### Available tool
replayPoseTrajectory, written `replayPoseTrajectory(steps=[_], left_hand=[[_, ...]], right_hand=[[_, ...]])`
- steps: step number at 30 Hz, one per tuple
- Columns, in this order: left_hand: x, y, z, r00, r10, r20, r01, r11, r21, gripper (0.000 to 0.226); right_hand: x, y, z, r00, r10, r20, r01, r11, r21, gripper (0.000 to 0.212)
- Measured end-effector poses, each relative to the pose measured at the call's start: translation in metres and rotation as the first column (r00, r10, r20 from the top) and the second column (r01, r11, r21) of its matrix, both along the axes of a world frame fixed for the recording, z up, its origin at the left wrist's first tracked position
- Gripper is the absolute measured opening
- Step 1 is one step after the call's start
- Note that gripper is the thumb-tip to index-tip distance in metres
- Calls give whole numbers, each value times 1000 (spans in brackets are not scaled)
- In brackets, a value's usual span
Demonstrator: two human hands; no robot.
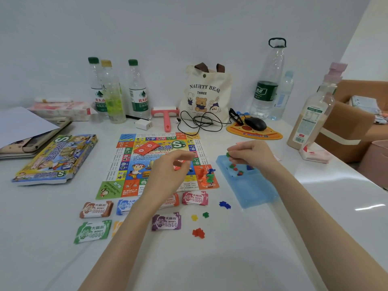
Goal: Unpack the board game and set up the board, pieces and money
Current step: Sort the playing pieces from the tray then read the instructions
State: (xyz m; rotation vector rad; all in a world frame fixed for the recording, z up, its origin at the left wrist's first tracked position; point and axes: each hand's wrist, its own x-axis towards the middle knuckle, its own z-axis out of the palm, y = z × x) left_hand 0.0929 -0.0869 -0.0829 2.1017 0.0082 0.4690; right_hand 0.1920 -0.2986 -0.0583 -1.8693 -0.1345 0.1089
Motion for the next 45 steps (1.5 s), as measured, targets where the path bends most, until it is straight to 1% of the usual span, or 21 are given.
replayPoseTrajectory(steps=[2, 4, 7, 9, 13, 17, 20, 23, 26, 30, 35, 37, 41, 45], left_hand=[[1, 2, 0, 1000, 8, 3, -8, 1000, -4, 22], [1, 3, 0, 1000, 12, 10, -12, 1000, -5, 22], [-2, 4, 1, 1000, 12, 13, -11, 1000, -17, 22], [-4, 5, 2, 1000, 14, 6, -14, 1000, -23, 22], [-8, 8, 5, 1000, 22, -1, -22, 998, -50, 21], [-11, 11, 6, 1000, 31, 6, -30, 997, -68, 20], [-11, 13, 5, 999, 37, 10, -36, 997, -70, 21], [-12, 14, 4, 999, 39, 8, -38, 997, -70, 20], [-13, 14, 4, 999, 35, 6, -35, 997, -62, 20], [-12, 12, 4, 999, 35, 1, -35, 999, -38, 18], [-11, 13, 3, 999, 35, 2, -35, 998, -44, 19], [-11, 14, 3, 999, 36, 5, -36, 998, -52, 19], [-12, 14, 3, 999, 36, 9, -36, 998, -45, 20], [-12, 14, 4, 999, 38, 13, -37, 998, -41, 19]], right_hand=[[-16, 0, 8, 991, 103, -84, -87, 980, 179, 14], [-31, 1, 13, 973, 183, -141, -139, 951, 277, 15], [-50, 2, 17, 951, 246, -188, -175, 928, 329, 13], [-62, 3, 18, 940, 283, -189, -214, 923, 321, 12], [-87, 6, 17, 929, 343, -139, -309, 926, 217, 8], [-106, 13, 6, 936, 342, -85, -342, 940, 18, 9], [-115, 19, -9, 945, 327, -10, -325, 935, -141, 9], [-118, 23, -21, 951, 298, 87, -263, 921, -286, 11], [-117, 26, -29, 957, 270, 102, -214, 901, -376, 16], [-117, 27, -35, 962, 256, 95, -196, 889, -414, 15], [-119, 28, -32, 963, 232, 134, -170, 916, -363, 10], [-122, 33, -30, 957, 257, 131, -200, 919, -340, 9], [-124, 44, -30, 933, 340, 121, -261, 868, -422, 7], [-122, 48, -31, 920, 372, 125, -266, 826, -496, 4]])
